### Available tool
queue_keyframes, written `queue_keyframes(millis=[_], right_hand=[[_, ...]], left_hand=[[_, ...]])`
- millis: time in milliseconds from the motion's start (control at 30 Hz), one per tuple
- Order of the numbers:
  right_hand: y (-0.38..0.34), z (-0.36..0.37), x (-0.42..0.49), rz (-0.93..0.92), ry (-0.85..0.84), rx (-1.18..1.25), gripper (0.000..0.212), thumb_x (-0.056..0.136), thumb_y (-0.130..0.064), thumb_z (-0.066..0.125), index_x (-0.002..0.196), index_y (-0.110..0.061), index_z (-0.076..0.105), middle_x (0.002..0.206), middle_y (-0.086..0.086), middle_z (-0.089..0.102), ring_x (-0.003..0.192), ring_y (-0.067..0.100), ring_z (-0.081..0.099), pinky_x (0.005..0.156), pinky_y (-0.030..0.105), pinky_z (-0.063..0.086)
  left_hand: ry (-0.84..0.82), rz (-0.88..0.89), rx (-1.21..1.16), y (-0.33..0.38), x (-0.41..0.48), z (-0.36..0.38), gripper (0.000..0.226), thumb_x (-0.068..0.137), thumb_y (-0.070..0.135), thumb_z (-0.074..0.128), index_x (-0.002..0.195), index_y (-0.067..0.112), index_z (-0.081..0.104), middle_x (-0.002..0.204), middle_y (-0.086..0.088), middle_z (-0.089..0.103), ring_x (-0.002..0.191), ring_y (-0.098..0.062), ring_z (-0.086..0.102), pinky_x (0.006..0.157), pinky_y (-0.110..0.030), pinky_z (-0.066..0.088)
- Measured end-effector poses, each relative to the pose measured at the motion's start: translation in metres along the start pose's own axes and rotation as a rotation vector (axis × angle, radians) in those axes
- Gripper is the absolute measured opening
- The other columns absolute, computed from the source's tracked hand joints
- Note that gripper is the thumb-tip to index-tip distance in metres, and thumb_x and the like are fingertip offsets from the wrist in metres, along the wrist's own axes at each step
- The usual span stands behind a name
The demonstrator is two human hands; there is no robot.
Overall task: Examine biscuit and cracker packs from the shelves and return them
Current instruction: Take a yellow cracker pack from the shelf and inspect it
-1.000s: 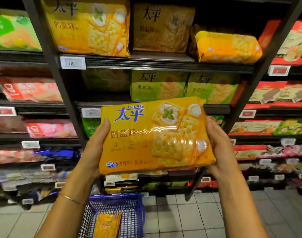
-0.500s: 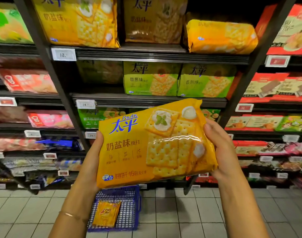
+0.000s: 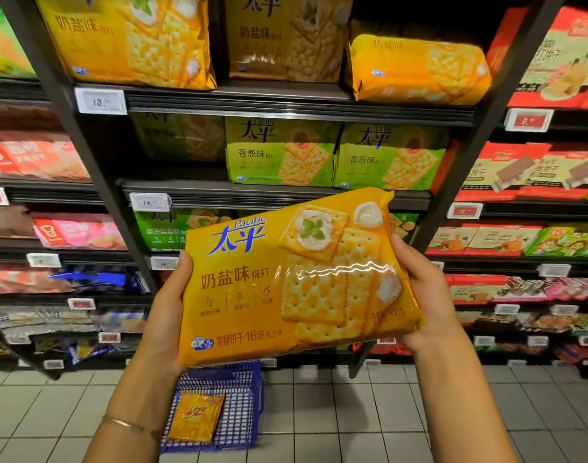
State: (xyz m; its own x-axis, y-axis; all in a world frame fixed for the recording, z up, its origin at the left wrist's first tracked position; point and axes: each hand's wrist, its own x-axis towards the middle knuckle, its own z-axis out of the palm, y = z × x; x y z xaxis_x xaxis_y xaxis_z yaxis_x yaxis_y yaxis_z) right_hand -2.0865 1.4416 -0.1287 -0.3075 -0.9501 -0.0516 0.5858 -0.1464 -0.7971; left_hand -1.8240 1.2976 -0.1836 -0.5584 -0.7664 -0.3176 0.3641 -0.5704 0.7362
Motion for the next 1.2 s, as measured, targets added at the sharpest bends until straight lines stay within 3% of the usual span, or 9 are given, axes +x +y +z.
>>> queue_keyframes(millis=[200,300,400,600,733,833,900,1067,1200], right_hand=[[-0.002,-0.002,-0.001,-0.007,-0.07,0.024,0.026,0.077,-0.041,0.079,0.097,-0.025,0.085,0.095,0.0,0.081,0.09,0.017,0.078,0.072,0.032,0.063],[0.0,-0.004,-0.001,-0.002,-0.104,0.013,0.049,0.06,-0.045,0.096,0.102,-0.022,0.084,0.101,0.003,0.081,0.095,0.021,0.078,0.074,0.035,0.063],[0.0,-0.005,0.001,0.033,-0.108,-0.005,0.065,0.052,-0.048,0.1,0.11,-0.022,0.082,0.108,0.007,0.08,0.101,0.025,0.077,0.076,0.039,0.063],[0.004,-0.01,0.005,0.082,-0.121,-0.029,0.062,0.057,-0.045,0.098,0.112,-0.019,0.082,0.114,0.011,0.078,0.106,0.029,0.076,0.079,0.042,0.063],[0.008,-0.013,0.007,0.126,-0.169,-0.079,0.062,0.071,-0.057,0.087,0.122,-0.024,0.077,0.126,0.009,0.074,0.117,0.028,0.071,0.086,0.042,0.061],[0.013,-0.013,0.01,0.165,-0.154,-0.125,0.091,0.065,-0.057,0.092,0.142,-0.022,0.061,0.133,0.012,0.07,0.119,0.033,0.07,0.084,0.045,0.062],[0.016,-0.013,0.011,0.141,-0.098,-0.187,0.105,0.054,-0.052,0.099,0.144,-0.021,0.053,0.13,0.012,0.072,0.115,0.033,0.072,0.079,0.044,0.063],[0.025,-0.015,0.012,0.085,-0.07,-0.233,0.087,0.055,-0.045,0.1,0.132,-0.026,0.066,0.129,0.013,0.072,0.113,0.034,0.072,0.079,0.043,0.063],[0.032,-0.018,0.011,0.072,-0.071,-0.217,0.073,0.06,-0.045,0.098,0.127,-0.029,0.072,0.132,0.014,0.071,0.117,0.036,0.07,0.082,0.046,0.062]], left_hand=[[0.021,0.015,0.032,0.001,0.004,0.001,0.055,0.086,0.072,0.06,0.119,0.032,0.079,0.126,-0.016,0.074,0.108,-0.041,0.074,0.075,-0.057,0.061],[0.007,0.012,0.044,0.006,0.006,0.002,0.057,0.087,0.072,0.062,0.124,0.032,0.076,0.129,-0.017,0.073,0.112,-0.042,0.073,0.079,-0.059,0.06],[0.002,0.014,0.052,0.01,0.006,0.001,0.058,0.088,0.072,0.061,0.127,0.032,0.075,0.131,-0.017,0.072,0.113,-0.043,0.072,0.081,-0.06,0.06],[0.016,0.018,0.07,0.014,0.0,0.001,0.053,0.086,0.073,0.058,0.115,0.035,0.08,0.122,-0.016,0.076,0.104,-0.04,0.075,0.07,-0.056,0.062],[0.039,0.043,0.086,0.015,-0.004,0.0,0.055,0.083,0.072,0.06,0.119,0.034,0.078,0.124,-0.016,0.075,0.106,-0.041,0.075,0.072,-0.056,0.062],[0.046,0.119,0.123,0.016,-0.009,0.002,0.068,0.079,0.072,0.067,0.134,0.031,0.07,0.132,-0.017,0.071,0.113,-0.042,0.072,0.078,-0.059,0.062],[0.053,0.161,0.151,0.018,-0.012,0.003,0.089,0.069,0.073,0.078,0.144,0.028,0.061,0.137,-0.017,0.068,0.122,-0.043,0.067,0.091,-0.065,0.058],[0.034,0.237,0.156,0.018,-0.015,0.002,0.074,0.085,0.061,0.058,0.15,0.025,0.054,0.141,-0.018,0.065,0.128,-0.044,0.063,0.096,-0.063,0.056],[0.028,0.268,0.153,0.017,-0.018,-0.001,0.076,0.084,0.059,0.057,0.151,0.024,0.052,0.143,-0.018,0.063,0.13,-0.045,0.06,0.102,-0.066,0.051]])
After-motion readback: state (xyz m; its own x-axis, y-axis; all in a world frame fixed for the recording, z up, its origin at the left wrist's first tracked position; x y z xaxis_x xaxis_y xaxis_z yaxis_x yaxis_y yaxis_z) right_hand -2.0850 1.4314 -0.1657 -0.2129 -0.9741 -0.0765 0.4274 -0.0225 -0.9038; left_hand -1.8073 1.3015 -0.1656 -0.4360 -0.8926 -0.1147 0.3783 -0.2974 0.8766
